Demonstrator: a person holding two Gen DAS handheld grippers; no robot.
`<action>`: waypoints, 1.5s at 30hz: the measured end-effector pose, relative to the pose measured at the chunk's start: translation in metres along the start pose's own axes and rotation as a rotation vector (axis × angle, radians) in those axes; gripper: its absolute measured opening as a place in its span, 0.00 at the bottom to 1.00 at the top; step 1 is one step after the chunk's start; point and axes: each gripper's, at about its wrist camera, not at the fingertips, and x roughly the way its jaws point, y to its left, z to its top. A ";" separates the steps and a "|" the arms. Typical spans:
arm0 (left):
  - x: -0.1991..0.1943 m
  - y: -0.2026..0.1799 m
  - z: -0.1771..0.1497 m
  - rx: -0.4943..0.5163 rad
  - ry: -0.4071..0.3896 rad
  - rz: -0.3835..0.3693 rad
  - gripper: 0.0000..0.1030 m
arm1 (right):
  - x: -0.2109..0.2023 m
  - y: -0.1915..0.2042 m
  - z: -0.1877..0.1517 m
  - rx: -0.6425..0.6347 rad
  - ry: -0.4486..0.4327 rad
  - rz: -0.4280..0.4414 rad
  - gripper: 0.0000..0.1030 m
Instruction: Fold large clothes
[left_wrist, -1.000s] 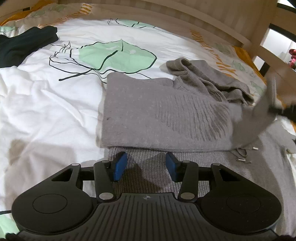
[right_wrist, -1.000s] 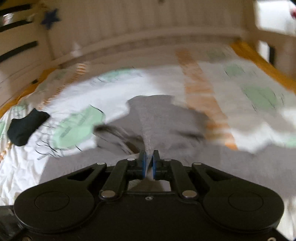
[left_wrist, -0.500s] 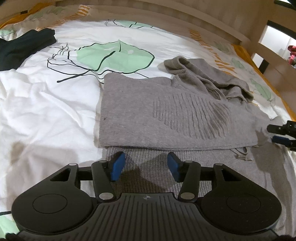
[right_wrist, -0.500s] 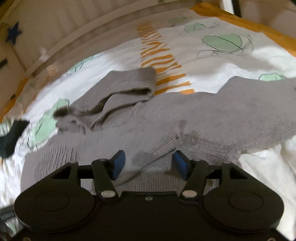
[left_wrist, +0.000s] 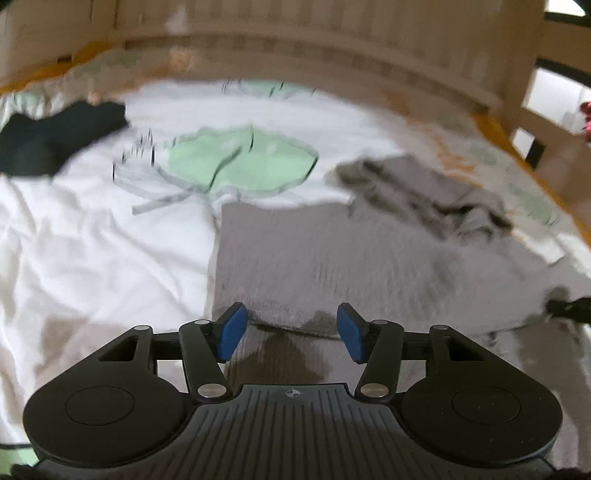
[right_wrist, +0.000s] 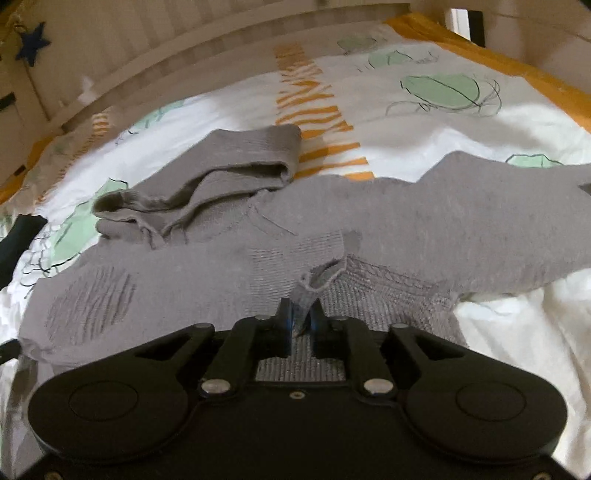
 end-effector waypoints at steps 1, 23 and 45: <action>0.006 0.001 -0.002 -0.008 0.033 -0.001 0.56 | -0.004 -0.002 0.001 0.004 -0.004 0.010 0.26; 0.017 0.002 -0.010 -0.044 0.049 0.032 0.75 | -0.039 -0.185 0.074 -0.130 -0.069 -0.546 0.66; -0.015 -0.014 0.008 0.014 -0.040 -0.044 0.74 | -0.110 -0.147 0.123 0.096 -0.106 -0.192 0.18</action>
